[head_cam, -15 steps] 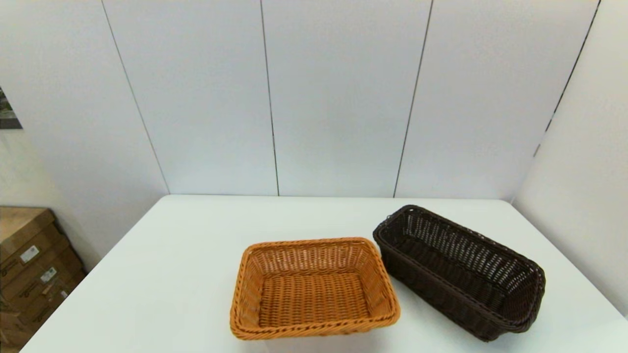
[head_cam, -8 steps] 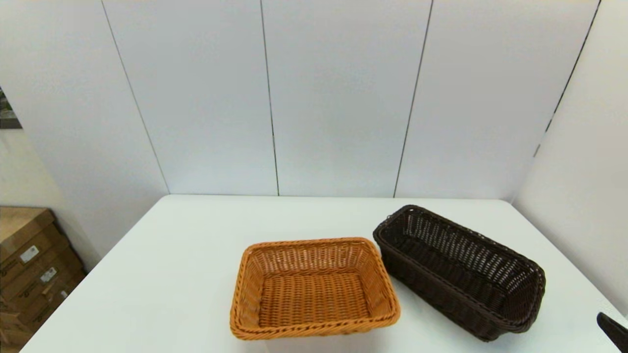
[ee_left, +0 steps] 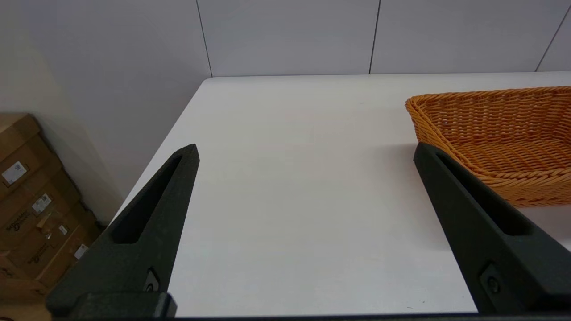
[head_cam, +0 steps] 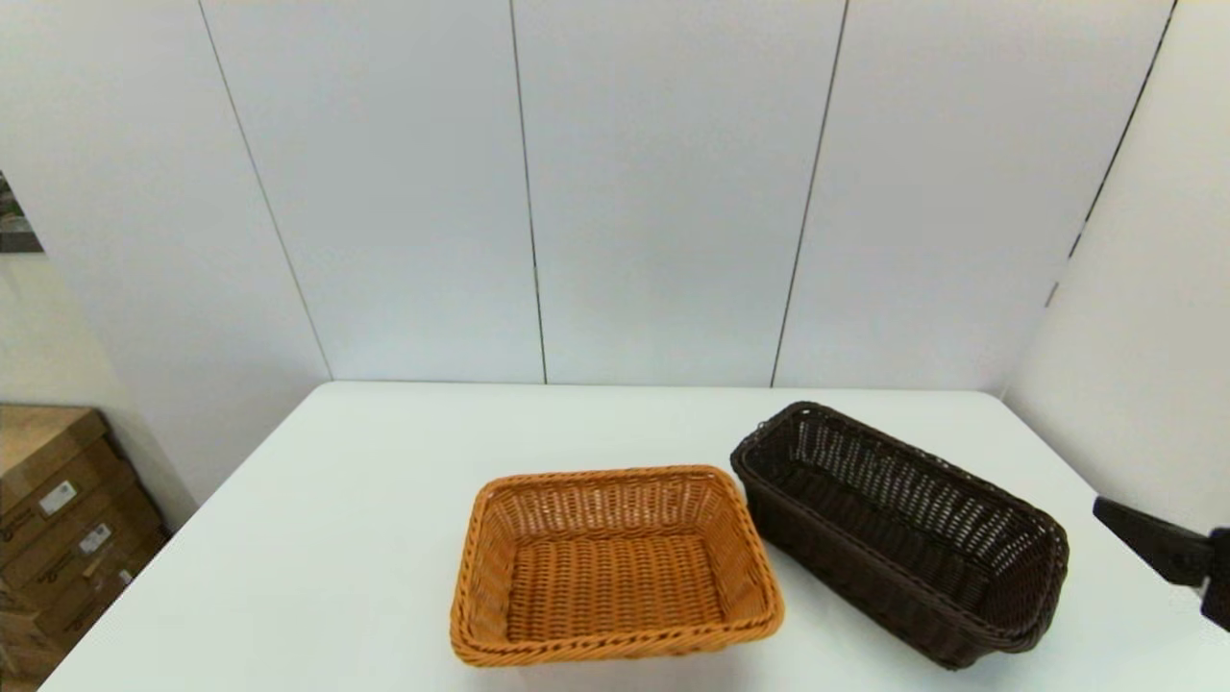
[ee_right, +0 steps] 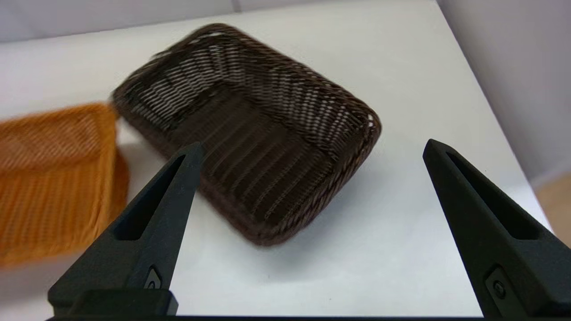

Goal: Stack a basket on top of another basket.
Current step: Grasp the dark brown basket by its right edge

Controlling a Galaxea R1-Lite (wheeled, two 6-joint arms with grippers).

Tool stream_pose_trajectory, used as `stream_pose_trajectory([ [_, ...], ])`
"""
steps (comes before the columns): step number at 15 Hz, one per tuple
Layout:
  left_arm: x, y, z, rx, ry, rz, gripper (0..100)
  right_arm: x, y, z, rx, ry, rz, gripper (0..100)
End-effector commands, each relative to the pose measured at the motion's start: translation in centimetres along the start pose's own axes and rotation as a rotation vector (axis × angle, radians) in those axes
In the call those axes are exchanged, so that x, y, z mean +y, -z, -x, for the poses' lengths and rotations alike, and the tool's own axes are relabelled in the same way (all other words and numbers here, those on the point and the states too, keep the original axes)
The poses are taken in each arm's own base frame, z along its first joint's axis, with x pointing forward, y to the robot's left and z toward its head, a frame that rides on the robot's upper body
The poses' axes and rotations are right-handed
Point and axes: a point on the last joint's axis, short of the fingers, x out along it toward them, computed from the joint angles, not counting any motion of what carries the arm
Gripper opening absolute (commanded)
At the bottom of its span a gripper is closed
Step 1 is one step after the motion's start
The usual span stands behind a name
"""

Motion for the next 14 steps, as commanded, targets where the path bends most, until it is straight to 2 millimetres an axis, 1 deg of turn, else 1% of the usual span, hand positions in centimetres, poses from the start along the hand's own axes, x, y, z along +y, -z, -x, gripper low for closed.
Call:
stream_pose_trajectory([
  [1,0.0,0.0,0.0,0.001,-0.001,0.0,100,0.1,-1.2,-5.2,0.206,0.153,-0.111,100],
  [2,0.0,0.0,0.0,0.001,-0.001,0.0,100,0.0,-0.6,-5.2,0.3,0.18,-0.144,100],
  [4,0.0,0.0,0.0,-0.001,-0.001,0.0,100,-0.2,-0.4,-5.0,0.429,0.252,-0.249,100],
  [6,0.0,0.0,0.0,0.001,-0.001,0.0,100,-0.2,-1.1,-5.3,0.473,0.322,-0.361,100],
  [9,0.0,0.0,0.0,0.001,-0.001,0.0,100,-0.2,-1.4,-5.6,0.544,0.38,-0.443,100],
  [10,0.0,0.0,0.0,0.001,-0.001,0.0,100,-0.1,-1.6,-6.1,0.547,0.392,-0.47,100],
  [11,0.0,0.0,0.0,0.001,-0.001,0.0,100,0.0,-1.5,-7.2,0.568,0.415,-0.494,100],
  [12,0.0,0.0,0.0,0.001,-0.001,0.0,100,0.2,-1.8,-7.5,0.565,0.41,-0.503,100],
  [14,0.0,0.0,0.0,0.001,-0.001,0.0,100,0.6,-2.1,-9.3,0.607,0.399,-0.54,100],
])
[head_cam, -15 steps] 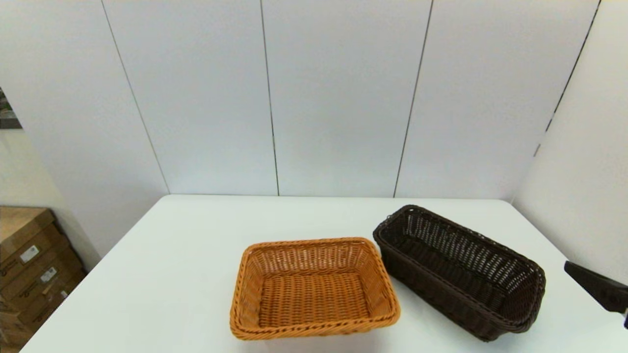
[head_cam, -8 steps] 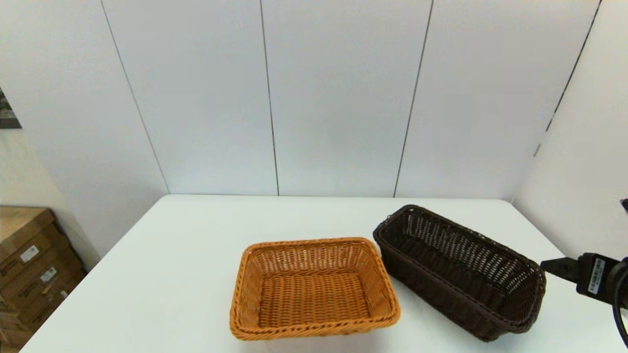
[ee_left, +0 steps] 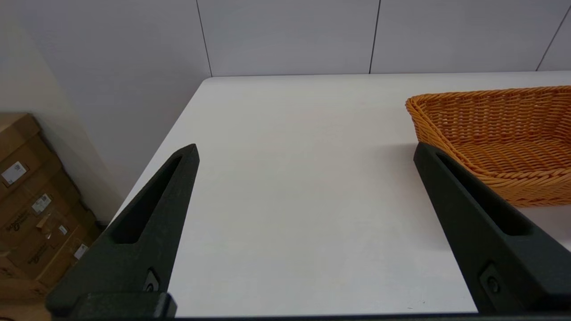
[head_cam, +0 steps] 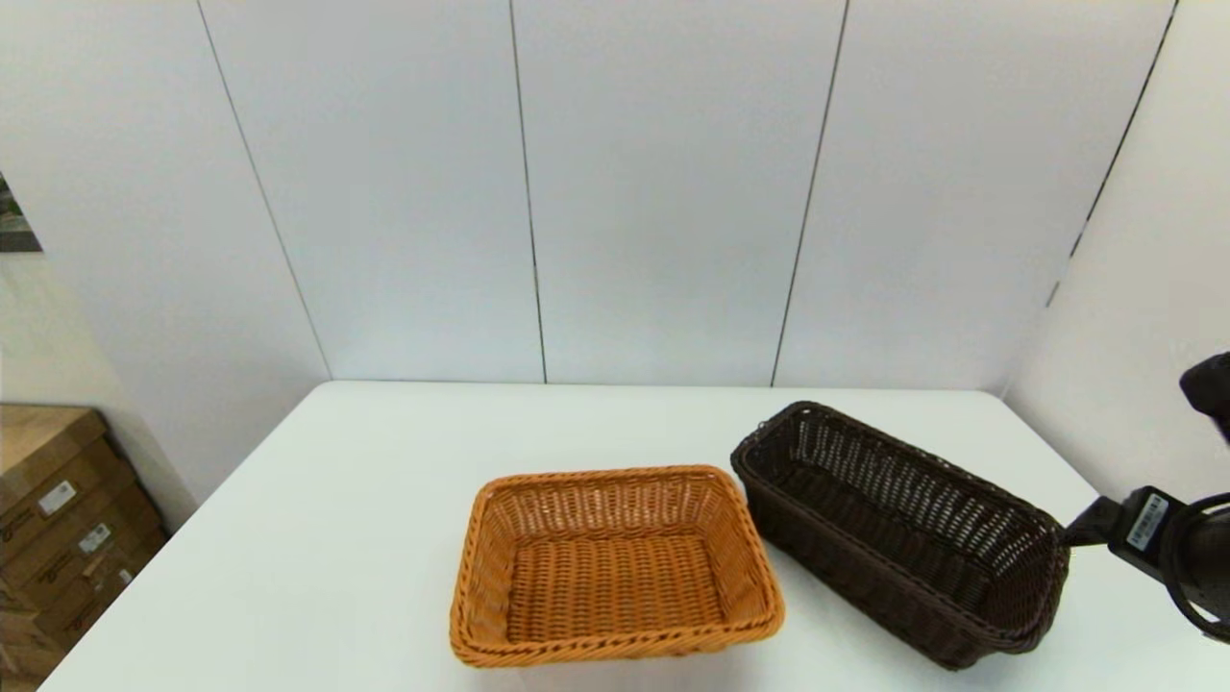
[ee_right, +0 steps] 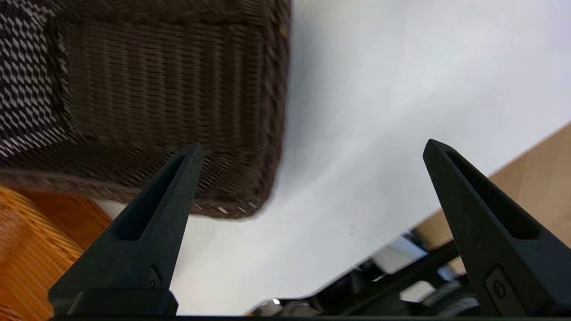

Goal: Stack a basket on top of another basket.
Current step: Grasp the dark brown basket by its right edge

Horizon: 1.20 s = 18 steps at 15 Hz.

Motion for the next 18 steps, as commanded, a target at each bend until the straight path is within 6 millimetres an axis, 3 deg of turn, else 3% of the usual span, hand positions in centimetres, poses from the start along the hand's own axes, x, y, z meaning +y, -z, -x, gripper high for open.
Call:
stream_pose_trajectory([
  [1,0.0,0.0,0.0,-0.001,-0.001,0.0,100,2.1,-0.9,-2.6,0.093,0.025,-0.018,100],
  [7,0.0,0.0,0.0,0.001,-0.001,0.0,100,4.8,-1.5,-8.7,0.213,0.144,0.014,100],
  [11,0.0,0.0,0.0,-0.001,-0.001,0.0,100,5.5,-1.8,-11.9,0.26,0.203,0.013,100],
  [18,0.0,0.0,0.0,0.001,-0.001,0.0,100,4.8,-2.4,-14.0,0.295,0.245,-0.021,100],
])
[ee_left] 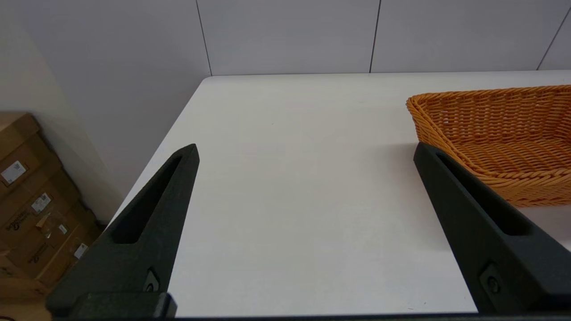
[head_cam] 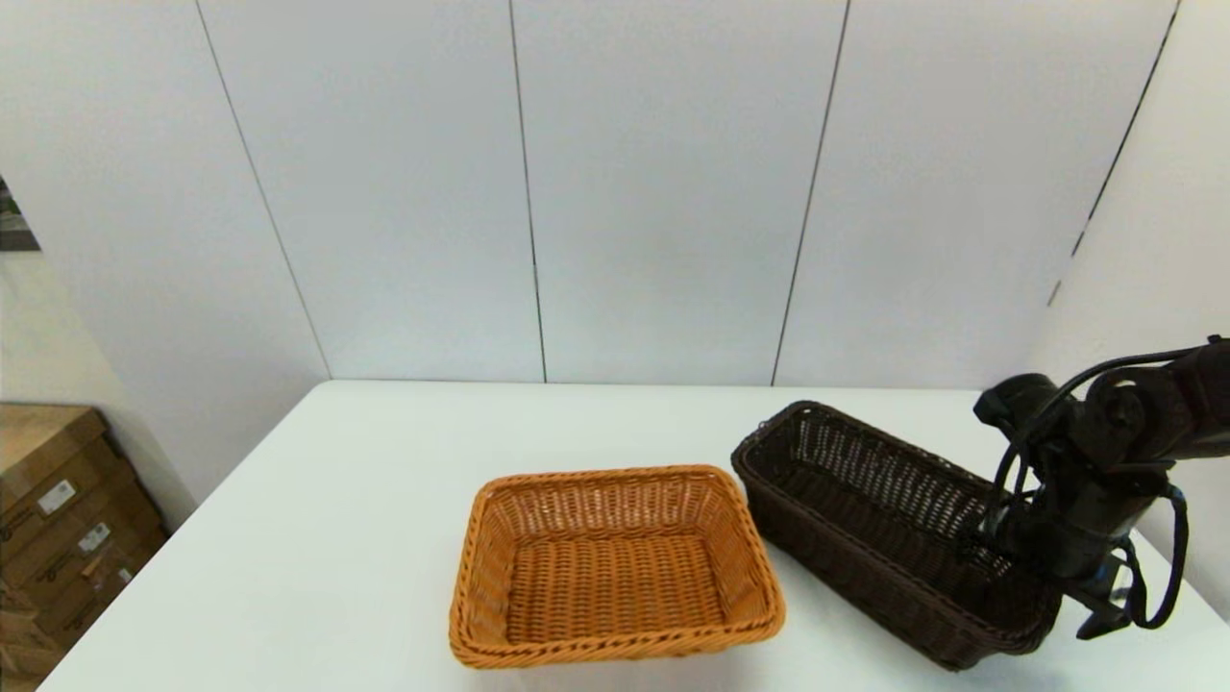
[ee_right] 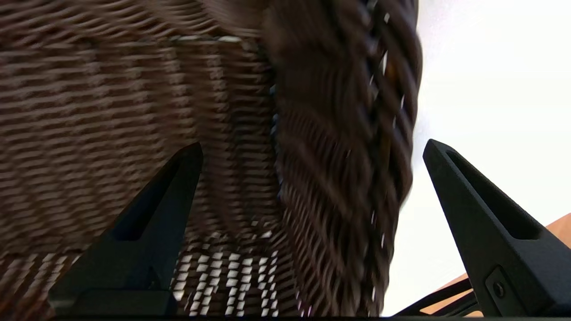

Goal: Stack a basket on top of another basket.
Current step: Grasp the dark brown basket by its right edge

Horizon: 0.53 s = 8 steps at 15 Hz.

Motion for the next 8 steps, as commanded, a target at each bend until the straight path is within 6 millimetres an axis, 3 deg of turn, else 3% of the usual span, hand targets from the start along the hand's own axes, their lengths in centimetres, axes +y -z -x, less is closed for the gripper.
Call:
stream_pose_trajectory([
  [1,0.0,0.0,0.0,-0.001,-0.001,0.0,100,-0.23,-0.51,-0.77,0.019,0.018,-0.023,100],
  [2,0.0,0.0,0.0,-0.001,-0.001,0.0,100,-0.41,-0.7,-0.81,0.019,0.02,-0.03,0],
  [8,0.0,0.0,0.0,-0.001,-0.001,0.0,100,-0.68,-0.93,-0.91,0.023,0.025,-0.041,0],
])
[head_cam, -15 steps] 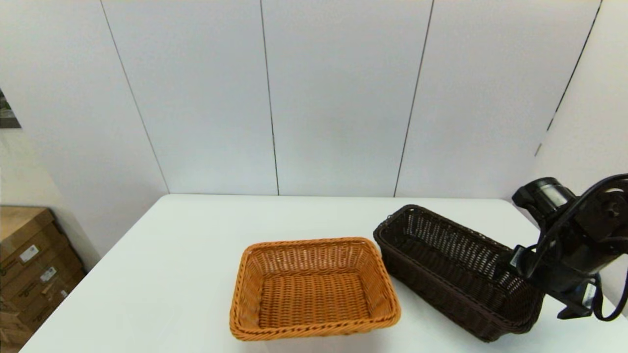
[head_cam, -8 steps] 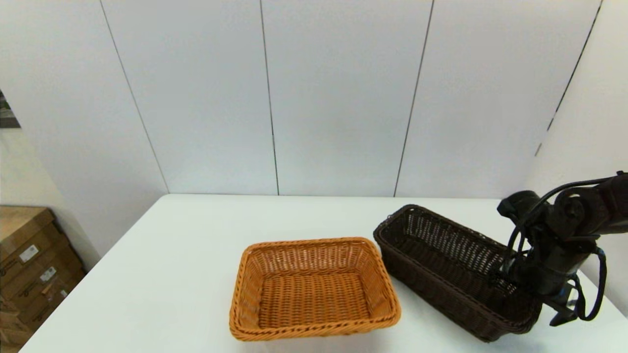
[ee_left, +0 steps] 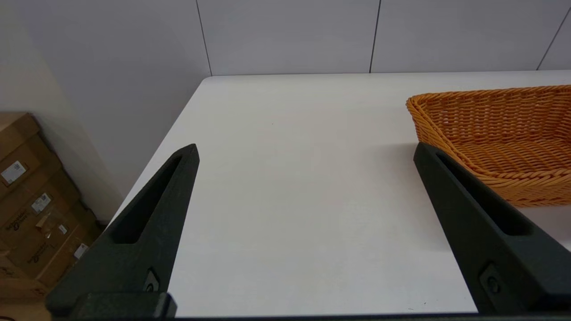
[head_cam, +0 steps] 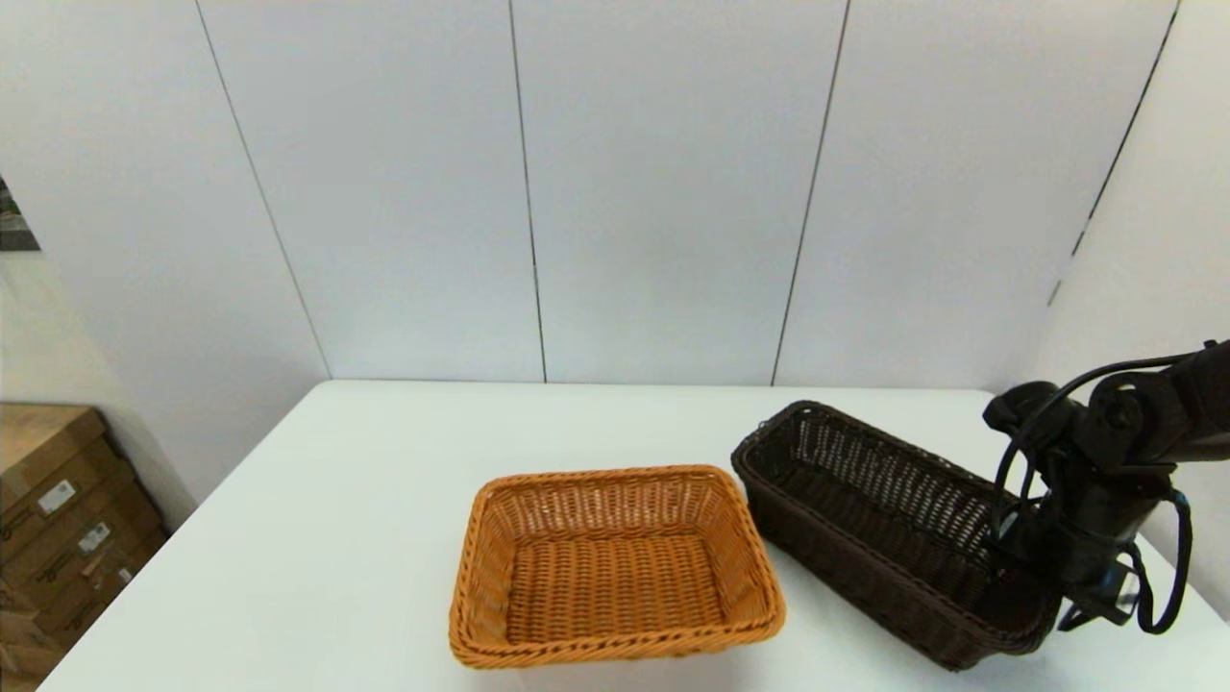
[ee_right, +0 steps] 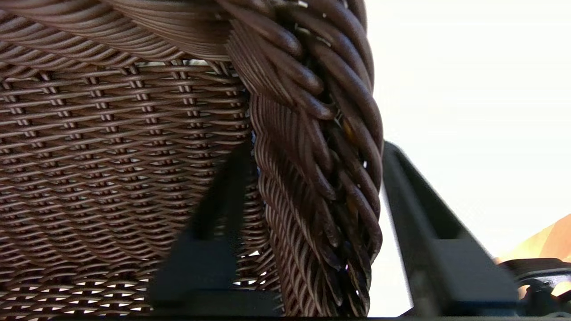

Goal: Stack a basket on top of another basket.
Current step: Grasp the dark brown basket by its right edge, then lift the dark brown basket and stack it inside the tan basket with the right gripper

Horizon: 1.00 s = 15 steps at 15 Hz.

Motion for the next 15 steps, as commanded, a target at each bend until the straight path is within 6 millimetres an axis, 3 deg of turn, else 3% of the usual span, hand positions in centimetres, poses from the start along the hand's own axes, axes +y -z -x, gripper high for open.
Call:
stream_pose_trajectory([
  [1,0.0,0.0,0.0,0.001,-0.001,0.0,100,0.0,-0.1,0.1,-0.001,-0.001,-0.009,0],
  [6,0.0,0.0,0.0,-0.001,-0.002,0.0,100,-0.4,-0.4,1.4,-0.006,-0.053,-0.029,0],
  [11,0.0,0.0,0.0,0.001,-0.001,0.0,100,-2.4,-3.1,7.0,-0.131,-0.237,-0.139,0],
  [15,0.0,0.0,0.0,-0.001,-0.001,0.0,100,-4.3,-2.9,11.8,-0.204,-0.408,-0.16,0],
])
